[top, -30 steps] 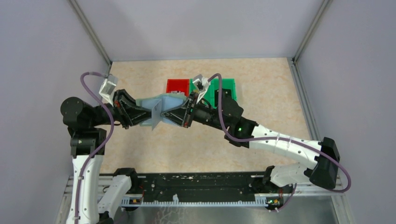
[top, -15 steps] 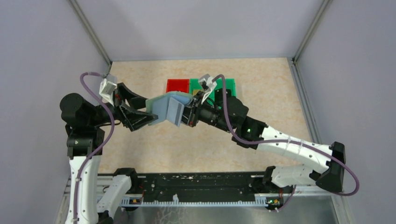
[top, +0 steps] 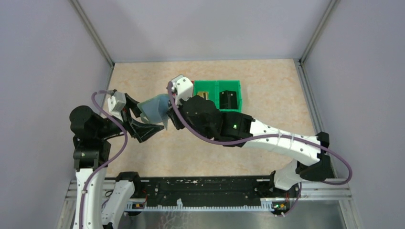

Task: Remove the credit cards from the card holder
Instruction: Remove the credit card from the card holder.

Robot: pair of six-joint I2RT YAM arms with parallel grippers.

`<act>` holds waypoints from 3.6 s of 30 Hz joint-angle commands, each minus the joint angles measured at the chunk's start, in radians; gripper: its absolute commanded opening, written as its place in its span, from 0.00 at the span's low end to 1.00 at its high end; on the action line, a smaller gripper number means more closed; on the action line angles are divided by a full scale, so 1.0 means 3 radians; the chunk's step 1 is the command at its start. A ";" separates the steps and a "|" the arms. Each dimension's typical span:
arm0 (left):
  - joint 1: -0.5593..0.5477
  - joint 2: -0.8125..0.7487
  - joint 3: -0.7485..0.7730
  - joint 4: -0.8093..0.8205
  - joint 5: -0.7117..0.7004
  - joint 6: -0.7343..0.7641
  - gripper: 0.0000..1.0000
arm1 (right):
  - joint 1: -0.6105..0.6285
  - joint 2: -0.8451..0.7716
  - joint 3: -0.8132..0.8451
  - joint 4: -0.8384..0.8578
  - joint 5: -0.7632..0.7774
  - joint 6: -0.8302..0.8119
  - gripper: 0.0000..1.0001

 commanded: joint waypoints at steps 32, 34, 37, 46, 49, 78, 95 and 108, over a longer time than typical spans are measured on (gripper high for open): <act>-0.0005 0.0218 0.0382 -0.0015 0.0812 -0.0253 0.30 | -0.0358 -0.1123 -0.1197 0.1403 -0.1836 0.0287 0.00; -0.0005 0.0321 0.0441 0.0206 0.0989 -0.0657 0.35 | -0.0414 -0.1133 -0.1274 0.1576 -0.2008 0.0368 0.00; -0.0007 0.0377 0.0446 0.0673 0.1089 -0.1319 0.39 | -0.0435 -0.1091 -0.1282 0.1632 -0.2126 0.0390 0.00; -0.0009 0.0365 0.0383 0.1402 0.0885 -0.2019 0.35 | -0.0518 -0.1135 -0.1440 0.1860 -0.2357 0.0529 0.00; -0.0007 0.0360 0.0356 0.1677 0.0897 -0.2287 0.33 | -0.0589 -0.1144 -0.1489 0.1919 -0.2421 0.0614 0.00; -0.0005 0.0465 0.0202 0.1806 0.0564 -0.2804 0.00 | -0.1175 -0.0937 -0.1973 0.3258 -0.3450 0.1707 0.14; -0.0005 0.0656 0.0218 0.0715 0.0308 -0.1995 0.00 | -0.2036 -0.1356 -0.1185 0.1058 -0.2514 0.0331 0.89; -0.0008 0.0724 0.0254 0.0243 0.0296 -0.1379 0.00 | -0.2124 -0.0855 -0.1298 0.2042 -0.4285 0.1532 0.69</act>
